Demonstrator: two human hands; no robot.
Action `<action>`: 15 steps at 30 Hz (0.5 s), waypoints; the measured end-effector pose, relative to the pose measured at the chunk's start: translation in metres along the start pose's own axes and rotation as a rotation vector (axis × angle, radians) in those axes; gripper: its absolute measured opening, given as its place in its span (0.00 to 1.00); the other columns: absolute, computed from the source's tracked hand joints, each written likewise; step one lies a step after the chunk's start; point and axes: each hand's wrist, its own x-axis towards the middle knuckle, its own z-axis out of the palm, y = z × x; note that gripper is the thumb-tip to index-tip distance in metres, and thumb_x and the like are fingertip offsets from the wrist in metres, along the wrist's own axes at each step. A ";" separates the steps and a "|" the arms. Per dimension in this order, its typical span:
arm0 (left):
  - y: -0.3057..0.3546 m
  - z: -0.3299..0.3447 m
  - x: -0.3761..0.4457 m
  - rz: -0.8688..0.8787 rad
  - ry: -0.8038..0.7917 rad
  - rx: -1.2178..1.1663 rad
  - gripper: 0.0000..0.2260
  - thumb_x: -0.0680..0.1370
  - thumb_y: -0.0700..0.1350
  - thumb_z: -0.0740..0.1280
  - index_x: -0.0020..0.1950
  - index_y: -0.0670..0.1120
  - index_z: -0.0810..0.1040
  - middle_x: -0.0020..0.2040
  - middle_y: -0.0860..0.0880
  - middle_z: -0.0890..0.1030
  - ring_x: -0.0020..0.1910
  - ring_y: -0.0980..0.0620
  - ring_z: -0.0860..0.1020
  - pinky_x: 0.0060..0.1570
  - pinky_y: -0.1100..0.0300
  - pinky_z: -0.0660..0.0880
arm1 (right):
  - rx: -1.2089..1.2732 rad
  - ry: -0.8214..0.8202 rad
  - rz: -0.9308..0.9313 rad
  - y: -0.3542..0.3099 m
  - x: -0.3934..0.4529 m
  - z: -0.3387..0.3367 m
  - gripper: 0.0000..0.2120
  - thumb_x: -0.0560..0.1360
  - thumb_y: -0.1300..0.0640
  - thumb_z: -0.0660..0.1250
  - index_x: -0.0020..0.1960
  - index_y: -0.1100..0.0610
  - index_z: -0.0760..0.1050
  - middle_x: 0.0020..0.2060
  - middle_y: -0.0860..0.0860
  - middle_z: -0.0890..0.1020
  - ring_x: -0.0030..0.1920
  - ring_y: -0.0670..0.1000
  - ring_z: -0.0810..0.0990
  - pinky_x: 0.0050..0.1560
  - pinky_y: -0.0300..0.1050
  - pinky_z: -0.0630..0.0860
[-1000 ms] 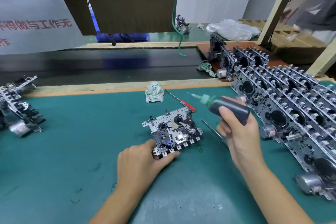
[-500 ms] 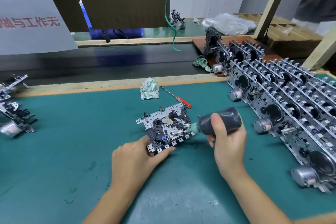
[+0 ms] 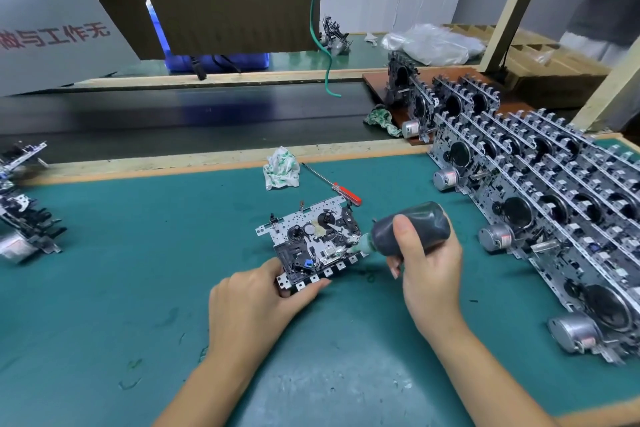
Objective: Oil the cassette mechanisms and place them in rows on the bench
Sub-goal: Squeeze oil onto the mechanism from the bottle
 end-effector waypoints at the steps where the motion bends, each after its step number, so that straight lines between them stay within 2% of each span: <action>1: 0.000 0.000 0.000 0.005 0.004 -0.009 0.27 0.64 0.70 0.67 0.25 0.53 0.58 0.18 0.54 0.55 0.20 0.45 0.71 0.22 0.62 0.62 | -0.009 -0.003 -0.005 0.000 0.000 0.000 0.15 0.67 0.44 0.67 0.38 0.54 0.69 0.26 0.48 0.74 0.21 0.45 0.68 0.21 0.35 0.65; 3: -0.001 0.000 0.000 0.008 0.003 -0.012 0.27 0.64 0.70 0.67 0.26 0.53 0.57 0.17 0.52 0.58 0.20 0.44 0.71 0.22 0.61 0.63 | -0.017 -0.004 -0.010 0.000 0.000 0.000 0.15 0.67 0.44 0.67 0.38 0.54 0.69 0.26 0.48 0.74 0.21 0.45 0.68 0.21 0.35 0.65; 6: -0.002 0.001 -0.001 -0.019 -0.024 -0.011 0.30 0.64 0.73 0.66 0.25 0.49 0.62 0.18 0.48 0.66 0.21 0.43 0.72 0.23 0.59 0.66 | -0.021 -0.010 -0.019 0.001 -0.001 -0.001 0.13 0.67 0.44 0.67 0.38 0.52 0.69 0.26 0.49 0.74 0.22 0.45 0.68 0.21 0.36 0.65; 7: -0.002 0.001 -0.002 -0.018 -0.020 -0.015 0.30 0.64 0.74 0.65 0.26 0.49 0.61 0.18 0.48 0.66 0.21 0.43 0.72 0.23 0.59 0.66 | -0.025 -0.011 -0.019 0.001 -0.001 -0.001 0.12 0.67 0.44 0.67 0.37 0.51 0.70 0.26 0.49 0.74 0.22 0.45 0.68 0.22 0.36 0.66; 10: -0.001 0.000 -0.001 -0.006 -0.004 -0.024 0.26 0.63 0.70 0.61 0.26 0.50 0.59 0.18 0.52 0.58 0.21 0.43 0.71 0.23 0.60 0.64 | -0.030 -0.008 -0.013 0.001 -0.001 -0.001 0.10 0.67 0.43 0.67 0.36 0.49 0.71 0.26 0.48 0.74 0.22 0.45 0.68 0.22 0.36 0.66; 15: -0.001 0.000 -0.001 0.003 0.000 -0.020 0.30 0.64 0.73 0.66 0.27 0.52 0.54 0.18 0.53 0.57 0.20 0.44 0.71 0.23 0.61 0.62 | -0.043 -0.020 -0.036 0.002 0.000 -0.003 0.09 0.68 0.43 0.67 0.36 0.46 0.71 0.26 0.49 0.74 0.22 0.46 0.68 0.22 0.37 0.66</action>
